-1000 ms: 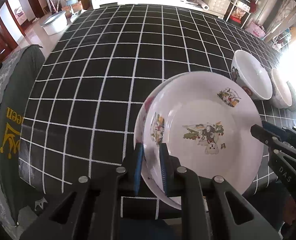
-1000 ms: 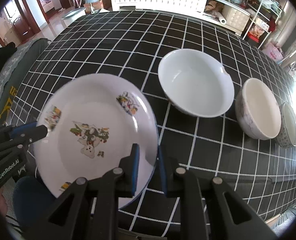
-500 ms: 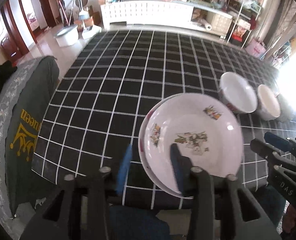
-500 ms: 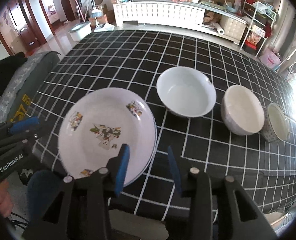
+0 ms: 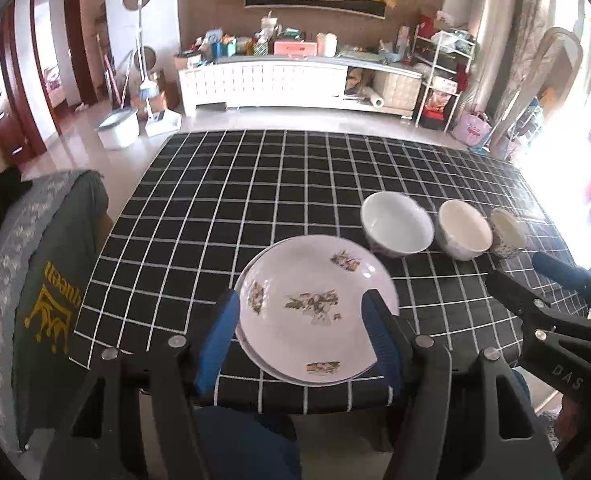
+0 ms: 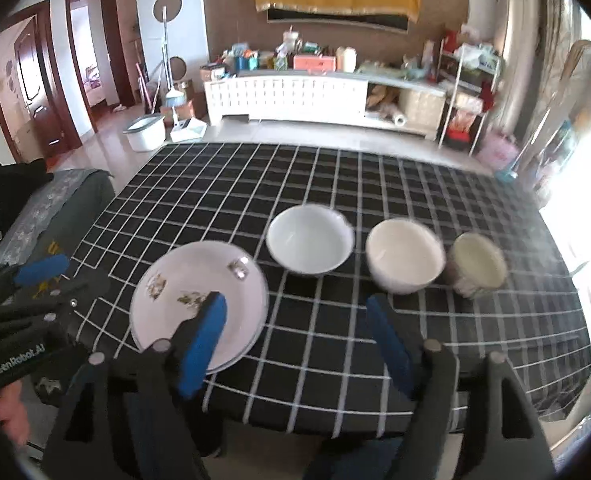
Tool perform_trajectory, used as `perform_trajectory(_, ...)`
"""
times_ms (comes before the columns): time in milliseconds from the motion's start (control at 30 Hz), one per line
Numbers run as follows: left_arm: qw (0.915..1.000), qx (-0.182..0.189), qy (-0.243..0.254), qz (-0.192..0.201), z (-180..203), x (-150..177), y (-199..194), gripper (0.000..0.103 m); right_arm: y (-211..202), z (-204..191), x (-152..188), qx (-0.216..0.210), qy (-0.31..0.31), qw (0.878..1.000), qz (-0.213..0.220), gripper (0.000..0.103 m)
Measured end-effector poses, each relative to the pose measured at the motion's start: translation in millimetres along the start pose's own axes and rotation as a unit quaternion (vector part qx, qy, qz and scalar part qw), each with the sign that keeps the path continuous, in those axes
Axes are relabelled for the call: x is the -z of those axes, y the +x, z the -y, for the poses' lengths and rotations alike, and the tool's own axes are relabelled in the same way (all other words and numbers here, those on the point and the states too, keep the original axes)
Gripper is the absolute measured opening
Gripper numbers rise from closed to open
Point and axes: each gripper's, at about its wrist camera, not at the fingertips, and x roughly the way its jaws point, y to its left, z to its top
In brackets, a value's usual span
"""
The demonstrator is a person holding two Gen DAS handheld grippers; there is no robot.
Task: Organize plates and bowls
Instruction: 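Lift the left gripper up and away from the plate stack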
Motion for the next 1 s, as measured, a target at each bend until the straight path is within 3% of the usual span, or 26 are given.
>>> perform_trajectory(200,0.9993,0.027,0.020,0.018,18,-7,-8,0.071,0,8,-3,0.002,-0.017,0.998,-0.060,0.084)
perform_trajectory(300,0.9992,0.026,0.030,0.012,26,-15,-2,0.071,-4,18,-8,-0.002,-0.007,0.999,-0.050,0.086)
perform_trajectory(367,0.9992,0.028,0.030,0.004,28,-19,2,0.071,-6,22,-12,0.011,-0.004,0.999,-0.041,0.092)
perform_trajectory(600,0.9958,0.077,0.016,-0.047,35,-42,20,0.071,3,37,-32,-0.022,0.005,0.999,-0.047,0.095)
perform_trajectory(1000,0.9963,0.064,0.019,-0.055,45,-94,54,0.071,33,55,-77,-0.060,0.025,0.997,-0.048,0.095)
